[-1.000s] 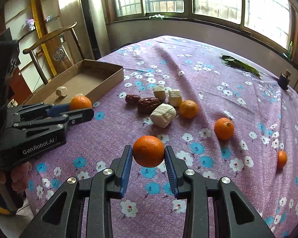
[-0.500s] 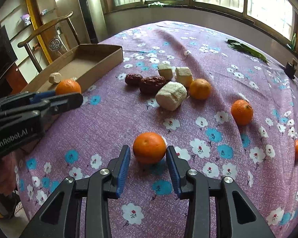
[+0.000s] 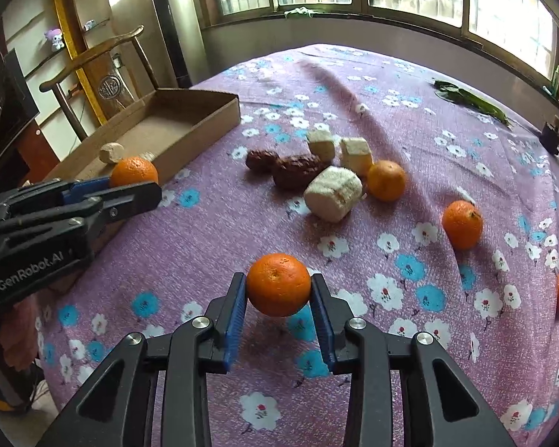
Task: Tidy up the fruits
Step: 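Carry orange in left tool over box while right tool carries its orange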
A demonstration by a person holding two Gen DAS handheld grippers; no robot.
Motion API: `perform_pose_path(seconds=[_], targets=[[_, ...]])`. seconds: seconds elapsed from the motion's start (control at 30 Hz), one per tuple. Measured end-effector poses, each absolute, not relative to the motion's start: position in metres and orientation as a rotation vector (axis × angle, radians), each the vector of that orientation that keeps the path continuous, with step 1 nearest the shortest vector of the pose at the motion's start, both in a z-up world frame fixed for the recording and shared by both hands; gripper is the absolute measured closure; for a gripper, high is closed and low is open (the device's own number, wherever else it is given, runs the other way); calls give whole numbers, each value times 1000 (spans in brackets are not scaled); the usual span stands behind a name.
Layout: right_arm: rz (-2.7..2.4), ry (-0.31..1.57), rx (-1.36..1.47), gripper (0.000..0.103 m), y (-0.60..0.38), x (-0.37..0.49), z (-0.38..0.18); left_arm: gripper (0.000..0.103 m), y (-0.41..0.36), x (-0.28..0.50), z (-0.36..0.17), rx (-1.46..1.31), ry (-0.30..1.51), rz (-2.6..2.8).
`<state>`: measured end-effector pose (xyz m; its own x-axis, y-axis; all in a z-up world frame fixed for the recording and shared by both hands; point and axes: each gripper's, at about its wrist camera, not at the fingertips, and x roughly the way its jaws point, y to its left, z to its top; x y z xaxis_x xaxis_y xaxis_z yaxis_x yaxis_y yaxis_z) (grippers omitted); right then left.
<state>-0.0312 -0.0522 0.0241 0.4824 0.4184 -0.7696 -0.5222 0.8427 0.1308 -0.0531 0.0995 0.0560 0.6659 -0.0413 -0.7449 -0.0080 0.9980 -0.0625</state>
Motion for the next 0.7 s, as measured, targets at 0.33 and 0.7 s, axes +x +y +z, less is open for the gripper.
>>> perform_pose_path(seconds=[0.33,0.7], targets=[[654,848,-164,66,-10,-33,49,73,136,-62,70,-66,808,57],[741,834,-218,66,41,-31,60,73,191,-64,67,-77,819,164]])
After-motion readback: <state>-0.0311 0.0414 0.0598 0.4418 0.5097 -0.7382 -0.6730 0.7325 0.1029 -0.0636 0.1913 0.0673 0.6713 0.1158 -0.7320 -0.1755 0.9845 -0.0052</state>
